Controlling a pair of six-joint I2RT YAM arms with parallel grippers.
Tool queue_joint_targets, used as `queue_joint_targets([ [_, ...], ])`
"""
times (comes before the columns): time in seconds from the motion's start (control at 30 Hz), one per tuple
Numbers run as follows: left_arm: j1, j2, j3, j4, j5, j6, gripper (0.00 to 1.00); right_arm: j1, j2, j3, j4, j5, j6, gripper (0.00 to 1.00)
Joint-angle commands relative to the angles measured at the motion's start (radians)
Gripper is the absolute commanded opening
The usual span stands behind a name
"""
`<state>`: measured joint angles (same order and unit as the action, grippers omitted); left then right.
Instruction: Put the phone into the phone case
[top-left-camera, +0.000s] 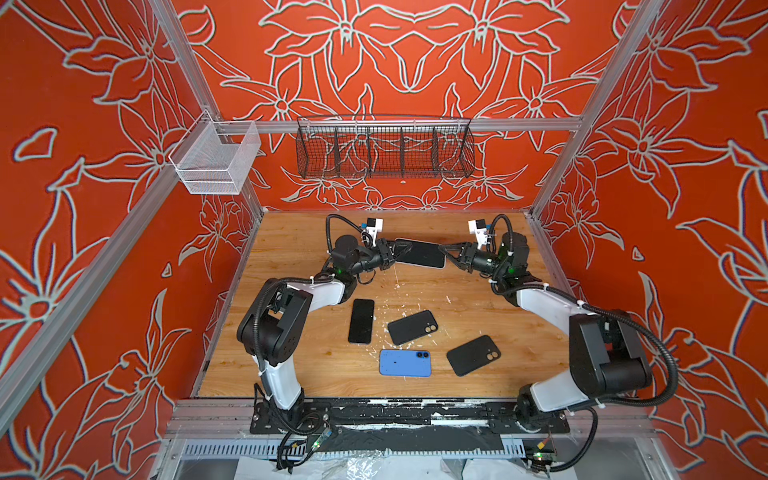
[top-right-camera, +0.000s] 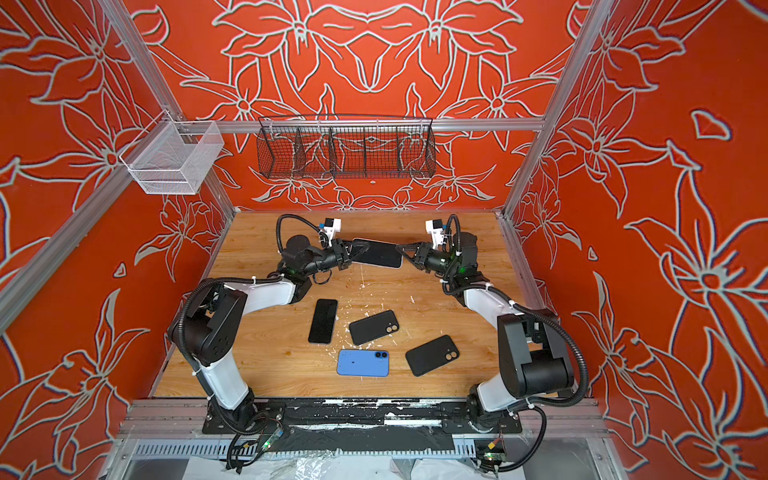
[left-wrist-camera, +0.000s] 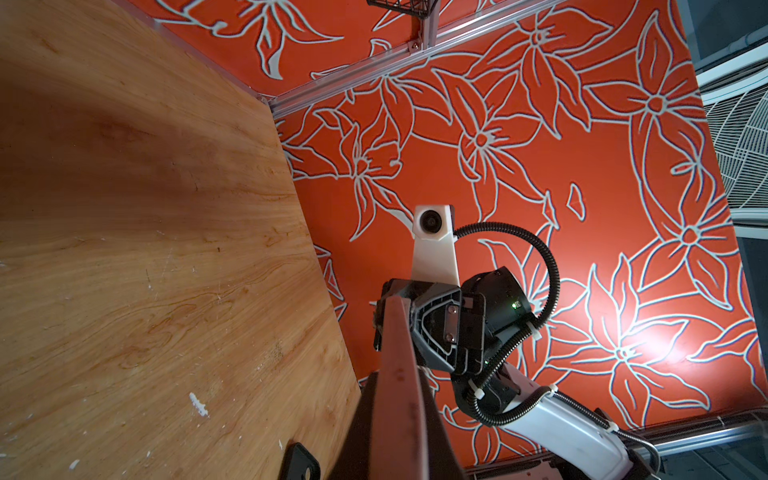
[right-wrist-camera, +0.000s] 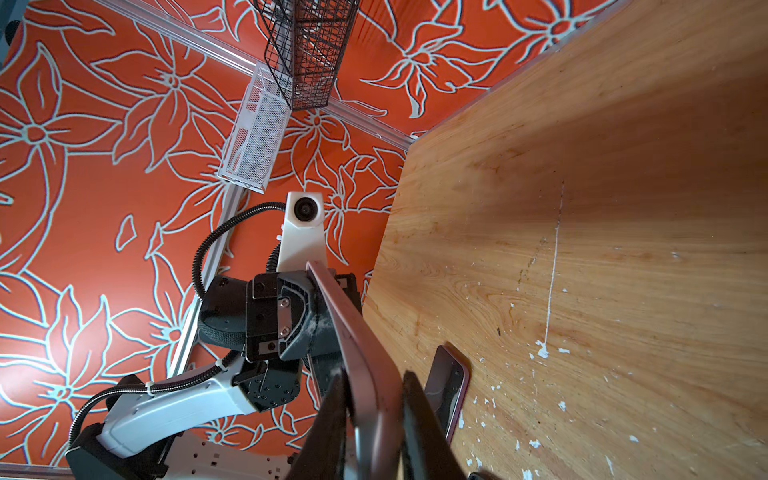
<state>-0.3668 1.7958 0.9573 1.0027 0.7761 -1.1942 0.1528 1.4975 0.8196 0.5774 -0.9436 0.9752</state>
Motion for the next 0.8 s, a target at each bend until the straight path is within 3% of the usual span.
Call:
queue_joint_targets([
  [0.0,-0.009,-0.034,0.024,0.057,0.034,-0.002,0.00,0.017,-0.037,0.009,-0.069,0.045,-0.096,0.02],
  [0.23,-0.009,-0.035,0.024,0.075,0.087,-0.004,0.00,0.017,-0.039,0.032,-0.013,-0.045,-0.053,0.07],
  [0.37,-0.009,-0.034,0.024,0.070,0.096,0.009,0.00,0.017,-0.059,0.032,-0.017,-0.086,-0.044,0.29],
  [0.47,-0.009,-0.032,0.030,0.048,0.102,0.024,0.00,0.017,-0.080,0.030,-0.053,-0.105,-0.062,0.37],
  [0.63,-0.011,-0.021,0.039,0.034,0.113,0.027,0.00,0.017,-0.094,0.030,-0.081,-0.124,-0.077,0.35],
  [0.77,-0.012,-0.021,0.045,0.017,0.128,0.036,0.00,0.017,-0.106,0.046,-0.155,-0.115,-0.121,0.24],
])
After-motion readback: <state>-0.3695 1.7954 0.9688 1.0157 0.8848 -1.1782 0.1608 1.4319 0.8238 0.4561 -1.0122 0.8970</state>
